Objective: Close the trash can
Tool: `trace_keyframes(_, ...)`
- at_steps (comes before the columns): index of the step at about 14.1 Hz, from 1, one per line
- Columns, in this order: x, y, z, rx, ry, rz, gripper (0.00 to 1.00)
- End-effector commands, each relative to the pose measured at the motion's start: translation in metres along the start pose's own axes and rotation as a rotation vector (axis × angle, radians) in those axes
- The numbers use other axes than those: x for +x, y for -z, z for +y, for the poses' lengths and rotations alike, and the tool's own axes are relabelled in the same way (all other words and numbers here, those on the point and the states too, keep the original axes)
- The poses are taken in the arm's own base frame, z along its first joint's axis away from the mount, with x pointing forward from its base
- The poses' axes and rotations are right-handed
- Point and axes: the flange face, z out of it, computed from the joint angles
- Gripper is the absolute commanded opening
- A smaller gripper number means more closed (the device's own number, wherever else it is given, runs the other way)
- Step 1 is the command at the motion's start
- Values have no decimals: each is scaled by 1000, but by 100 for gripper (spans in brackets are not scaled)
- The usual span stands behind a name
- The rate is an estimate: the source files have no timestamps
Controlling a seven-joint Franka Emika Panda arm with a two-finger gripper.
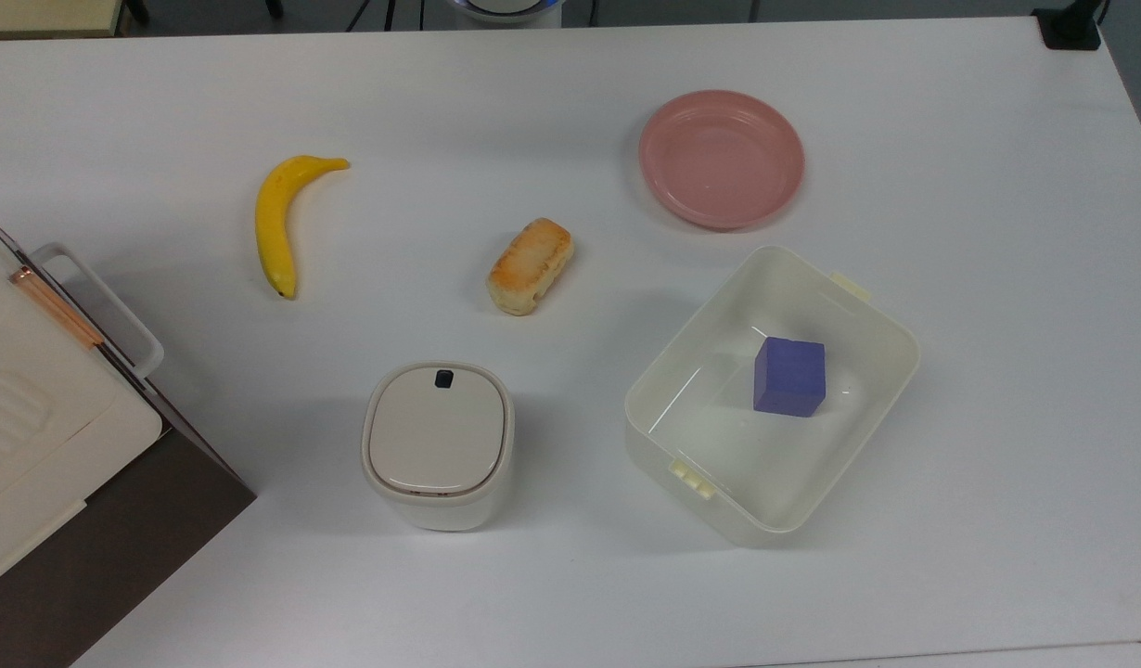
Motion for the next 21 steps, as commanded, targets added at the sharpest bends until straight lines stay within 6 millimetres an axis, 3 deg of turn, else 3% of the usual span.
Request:
trace_keyframes(1, -5, 3, 4, -39, 93, -6, 100)
trace_keyframes(7, -13, -2, 10, -38, 298, -80, 100)
trace_keyframes(9, -13, -2, 9, -35, 285, -80, 100)
trace_keyframes(14, -10, -3, 0, -49, -38, -63, 100)
trace_keyframes(21, -1, 4, -3, -41, -260, 31, 100)
